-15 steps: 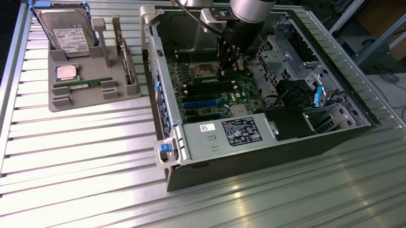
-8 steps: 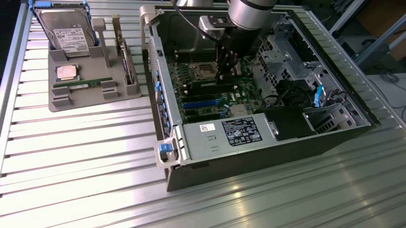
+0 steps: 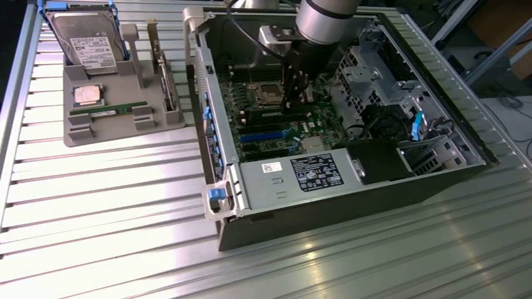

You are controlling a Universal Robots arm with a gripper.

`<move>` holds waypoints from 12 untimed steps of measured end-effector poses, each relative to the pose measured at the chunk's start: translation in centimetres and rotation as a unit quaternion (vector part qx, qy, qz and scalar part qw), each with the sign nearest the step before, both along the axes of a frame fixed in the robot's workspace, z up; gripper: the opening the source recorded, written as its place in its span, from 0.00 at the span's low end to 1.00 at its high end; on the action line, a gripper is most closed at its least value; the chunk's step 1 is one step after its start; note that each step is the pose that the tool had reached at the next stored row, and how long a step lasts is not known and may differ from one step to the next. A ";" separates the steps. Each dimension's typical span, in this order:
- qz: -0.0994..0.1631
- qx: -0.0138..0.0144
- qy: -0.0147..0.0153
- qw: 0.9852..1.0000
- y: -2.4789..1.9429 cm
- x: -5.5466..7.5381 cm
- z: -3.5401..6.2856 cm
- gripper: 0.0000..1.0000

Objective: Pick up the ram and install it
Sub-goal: 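Insert the ram into the slot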

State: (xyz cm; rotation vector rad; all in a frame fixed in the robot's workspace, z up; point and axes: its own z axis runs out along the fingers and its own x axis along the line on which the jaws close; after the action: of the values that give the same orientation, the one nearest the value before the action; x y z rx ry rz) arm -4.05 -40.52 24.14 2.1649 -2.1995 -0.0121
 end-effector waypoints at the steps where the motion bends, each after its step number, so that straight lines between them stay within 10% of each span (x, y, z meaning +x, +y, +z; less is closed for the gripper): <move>1: 0.000 -0.008 0.000 1.000 0.04 0.0 -0.02 0.13; 3: 0.000 -0.021 0.000 1.000 0.13 0.0 -0.04 0.13; 12: -0.001 -0.021 0.000 1.000 0.92 -0.1 -0.17 0.13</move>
State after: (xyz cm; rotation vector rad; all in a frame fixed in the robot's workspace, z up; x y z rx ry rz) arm -4.13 -39.60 23.97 2.1404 -2.1811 0.0344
